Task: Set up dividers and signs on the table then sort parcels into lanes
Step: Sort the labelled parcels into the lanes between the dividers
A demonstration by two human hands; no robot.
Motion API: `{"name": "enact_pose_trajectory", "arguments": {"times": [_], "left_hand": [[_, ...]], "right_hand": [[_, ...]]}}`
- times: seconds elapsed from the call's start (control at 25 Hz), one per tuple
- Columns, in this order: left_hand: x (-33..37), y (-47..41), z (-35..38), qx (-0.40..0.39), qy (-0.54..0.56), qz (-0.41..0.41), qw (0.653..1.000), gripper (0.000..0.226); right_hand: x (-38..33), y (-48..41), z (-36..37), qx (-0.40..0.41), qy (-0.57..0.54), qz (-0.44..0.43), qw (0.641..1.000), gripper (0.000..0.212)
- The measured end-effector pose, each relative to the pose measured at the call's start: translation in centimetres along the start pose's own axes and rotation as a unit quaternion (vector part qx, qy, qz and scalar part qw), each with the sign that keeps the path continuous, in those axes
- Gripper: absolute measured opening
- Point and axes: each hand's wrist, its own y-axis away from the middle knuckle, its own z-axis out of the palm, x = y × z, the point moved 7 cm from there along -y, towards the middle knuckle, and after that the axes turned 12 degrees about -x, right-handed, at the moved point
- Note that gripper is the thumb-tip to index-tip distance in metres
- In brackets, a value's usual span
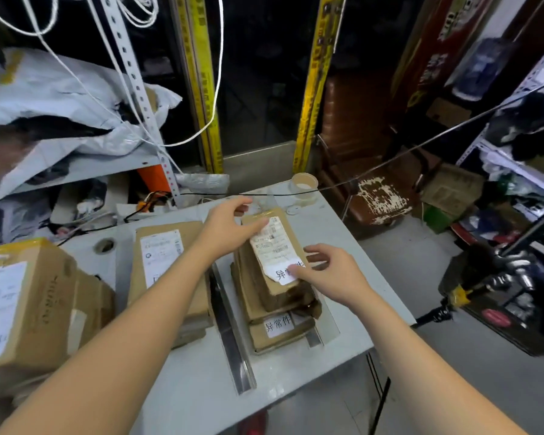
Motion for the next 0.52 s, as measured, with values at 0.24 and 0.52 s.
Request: {"name": "enact_pose_trajectory", "arguments": {"times": [0.24, 0.52], "left_hand": [[2.2, 10.1, -6.7, 0.080, -0.247, -0.089, 0.962, 0.079], [-3.2, 27.4, -15.5, 0.135, -0.356, -0.261, 0.887, 0.087]], "right_hand": [[-6.4, 0.4, 0.1, 0.053, 0.178, -0.178, 0.966, 0.059], [-17.8, 2.6, 12.9, -0.051, 0.295, -0.313, 0.901, 0.066]]}}
